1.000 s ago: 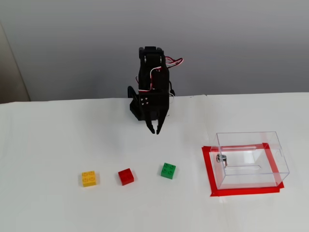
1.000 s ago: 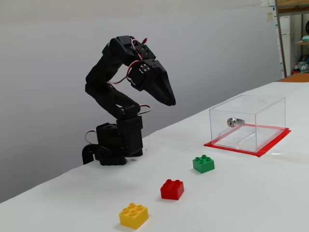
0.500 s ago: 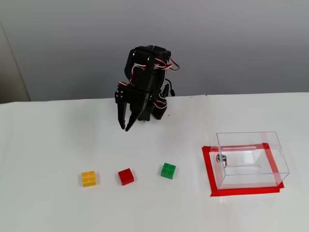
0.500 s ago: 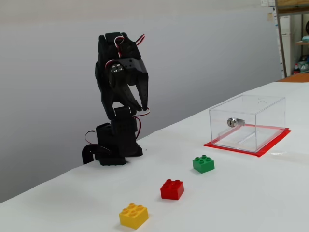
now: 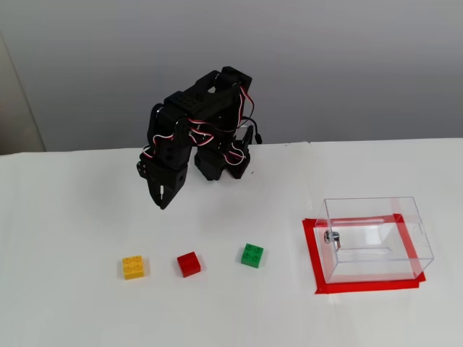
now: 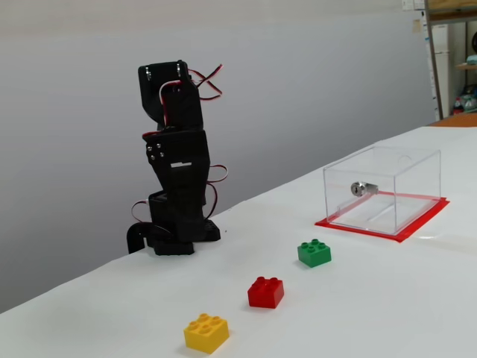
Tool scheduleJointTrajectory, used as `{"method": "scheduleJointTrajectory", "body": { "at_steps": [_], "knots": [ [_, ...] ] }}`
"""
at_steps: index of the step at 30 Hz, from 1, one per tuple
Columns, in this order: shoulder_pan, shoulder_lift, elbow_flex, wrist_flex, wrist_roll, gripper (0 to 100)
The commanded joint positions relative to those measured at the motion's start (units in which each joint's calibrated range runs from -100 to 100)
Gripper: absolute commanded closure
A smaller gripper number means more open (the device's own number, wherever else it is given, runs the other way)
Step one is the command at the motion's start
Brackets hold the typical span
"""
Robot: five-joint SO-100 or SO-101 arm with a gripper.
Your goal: Pick the yellow lego brick and place it into the transparent box
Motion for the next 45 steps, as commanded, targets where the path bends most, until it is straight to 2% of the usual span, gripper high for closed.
{"method": "scheduleJointTrajectory", "body": {
  "at_steps": [1, 4, 7, 22, 26, 32, 45],
  "knots": [
    [0.9, 2.4, -4.1, 0.0, -0.2, 91],
    [0.6, 4.2, -4.9, 0.0, -0.2, 80],
    [0.2, 5.9, -6.3, 0.0, -0.2, 74],
    [-8.6, 15.2, -11.4, -0.6, -0.9, 74],
    [-8.4, 17.8, -11.9, -3.1, -7.7, 74],
    [-8.4, 21.7, -14.7, -3.9, -14.8, 74],
    [-7.0, 31.0, -25.5, -3.0, -24.7, 74]
  ]
}}
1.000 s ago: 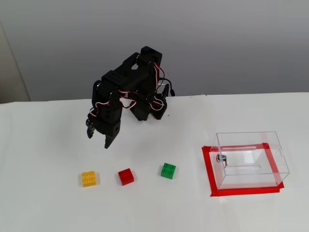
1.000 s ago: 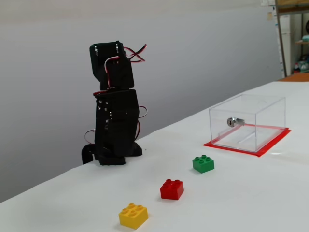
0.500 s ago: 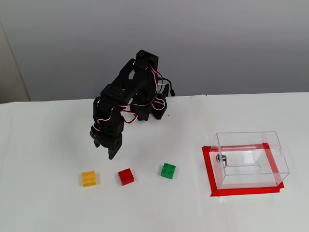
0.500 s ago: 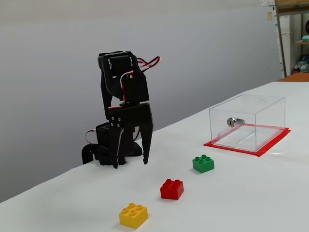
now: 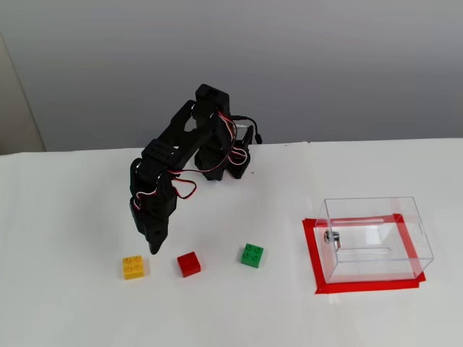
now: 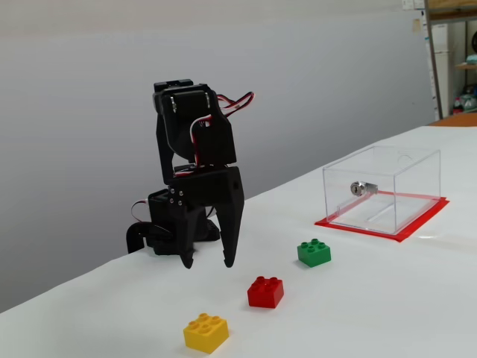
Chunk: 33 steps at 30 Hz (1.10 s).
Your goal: Pick the yellow lego brick and place it into the transparent box
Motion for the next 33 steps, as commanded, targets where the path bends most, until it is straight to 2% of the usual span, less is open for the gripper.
{"method": "scheduleJointTrajectory", "body": {
  "at_steps": [1, 7, 15, 33],
  "knots": [
    [0.9, 0.2, -2.7, 0.2, -2.4, 73],
    [3.4, 2.8, -3.3, -1.0, -4.3, 74],
    [4.2, 8.1, -12.6, -1.4, -3.7, 74],
    [5.1, 18.1, -22.2, -1.7, -3.7, 74]
  ]
}}
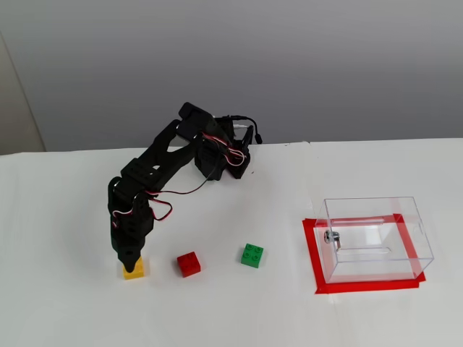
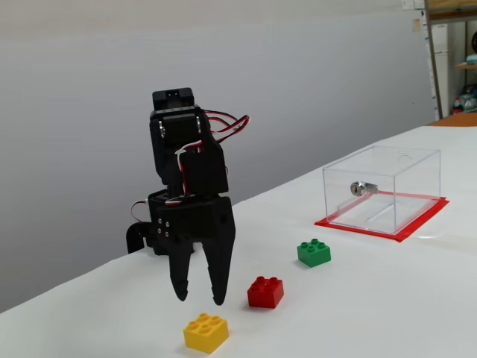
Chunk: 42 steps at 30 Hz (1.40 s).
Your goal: Pick the yellow lego brick and place it into the transparent box
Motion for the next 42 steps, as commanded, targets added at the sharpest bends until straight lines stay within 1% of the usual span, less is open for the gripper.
{"method": "scheduleJointTrajectory", "body": {
  "at_steps": [1, 39, 40, 42],
  "knots": [
    [0.7, 0.3, -3.0, 0.0, 0.3, 74],
    [1.3, 10.0, -3.1, -0.7, 0.6, 74],
    [1.3, 10.0, -3.1, -0.7, 1.0, 75],
    [1.3, 10.0, -3.1, -0.7, 1.5, 80]
  ]
}}
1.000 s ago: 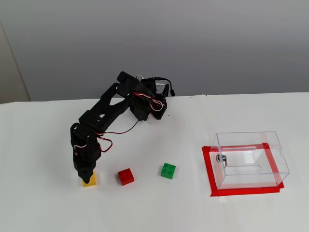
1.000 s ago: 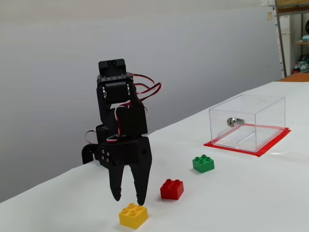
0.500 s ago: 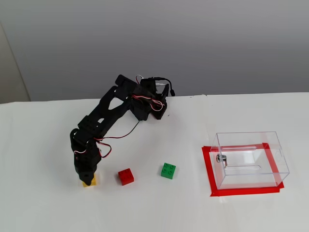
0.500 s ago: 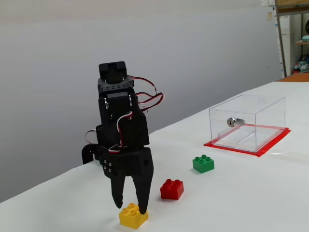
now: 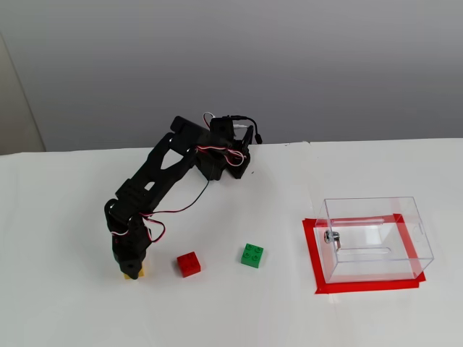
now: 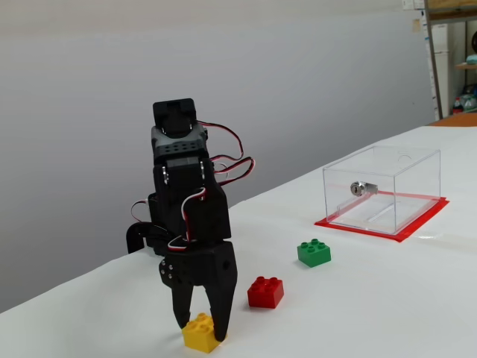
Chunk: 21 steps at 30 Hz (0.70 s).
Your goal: Pick the yellow lego brick and place it into the transparent box
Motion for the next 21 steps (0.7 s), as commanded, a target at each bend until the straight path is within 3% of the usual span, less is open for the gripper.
{"method": "scheduleJointTrajectory", "body": {
  "at_steps": [1, 6, 21],
  "knots": [
    [0.3, -0.5, -2.3, -0.4, 0.8, 83],
    [0.3, -0.9, -2.3, -0.4, 0.8, 93],
    [-1.0, -6.8, -2.2, 1.4, 2.5, 93]
  ]
}}
